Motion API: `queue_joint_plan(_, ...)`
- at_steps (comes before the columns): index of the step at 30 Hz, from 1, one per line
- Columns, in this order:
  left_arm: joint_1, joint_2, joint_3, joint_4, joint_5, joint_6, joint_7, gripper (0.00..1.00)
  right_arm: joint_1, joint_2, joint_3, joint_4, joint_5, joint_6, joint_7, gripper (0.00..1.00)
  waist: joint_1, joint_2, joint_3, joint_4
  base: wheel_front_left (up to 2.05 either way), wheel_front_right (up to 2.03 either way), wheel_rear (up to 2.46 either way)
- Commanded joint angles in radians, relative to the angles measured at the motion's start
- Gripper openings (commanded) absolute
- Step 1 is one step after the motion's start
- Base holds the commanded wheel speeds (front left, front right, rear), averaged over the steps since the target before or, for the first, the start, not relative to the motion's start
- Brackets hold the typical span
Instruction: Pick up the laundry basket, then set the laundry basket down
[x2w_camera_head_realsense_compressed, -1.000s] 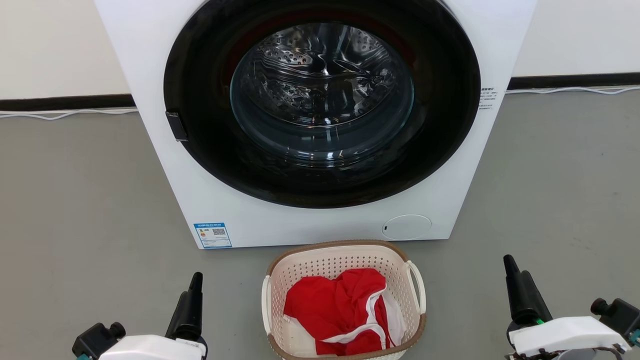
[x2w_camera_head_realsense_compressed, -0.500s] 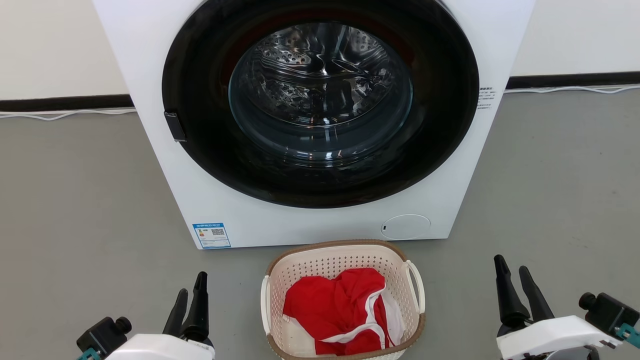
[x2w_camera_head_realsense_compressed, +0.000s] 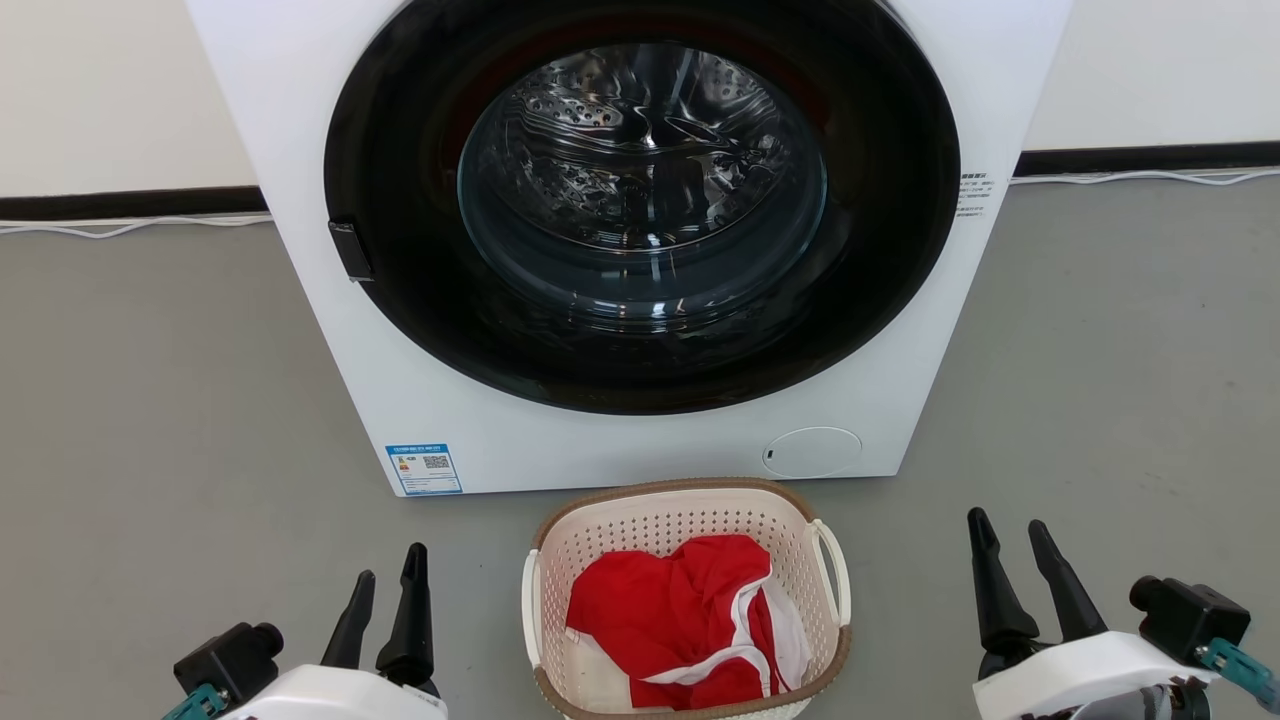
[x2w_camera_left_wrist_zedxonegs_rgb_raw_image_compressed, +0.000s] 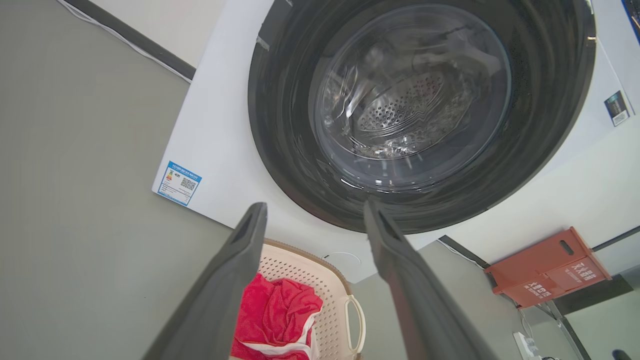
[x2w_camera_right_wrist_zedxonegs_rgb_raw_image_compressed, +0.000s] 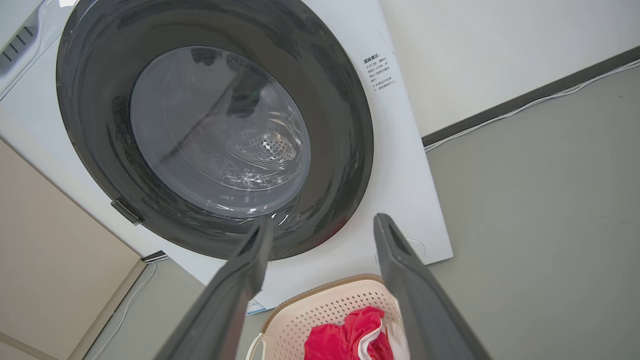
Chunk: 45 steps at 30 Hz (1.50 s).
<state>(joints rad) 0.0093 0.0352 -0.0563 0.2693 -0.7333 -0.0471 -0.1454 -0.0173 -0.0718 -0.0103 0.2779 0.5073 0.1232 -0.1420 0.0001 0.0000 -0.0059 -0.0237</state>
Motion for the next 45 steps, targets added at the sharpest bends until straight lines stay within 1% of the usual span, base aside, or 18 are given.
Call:
queue_joint_plan(1,-0.023,0.010,0.016,-0.030,0.033,0.010,-0.014,1.00,-0.042,-0.008,0.021,-0.021,-0.034,0.005,-0.018,1.00,-0.0001,0.0000,0.000,0.000,0.00,0.00,0.00)
queue_joint_plan(25,-0.006,0.013,-0.002,-0.034,0.326,0.036,-0.085,1.00,-0.040,-0.001,0.031,-0.001,-0.332,0.007,-0.088,1.00,-0.0001,0.0000,0.008,-0.007,0.00,0.00,0.00)
queue_joint_plan(36,-0.002,0.015,-0.012,-0.035,0.432,0.055,-0.114,1.00,-0.037,0.003,0.029,-0.001,-0.467,0.007,-0.117,1.00,-0.0001,0.0000,0.010,-0.006,0.00,0.00,0.00)
queue_joint_plan(45,0.000,0.015,-0.009,-0.034,0.446,0.065,-0.116,1.00,-0.041,0.006,0.028,0.002,-0.475,0.008,-0.120,1.00,-0.0001,0.0000,0.015,-0.005,0.00,0.00,0.00)
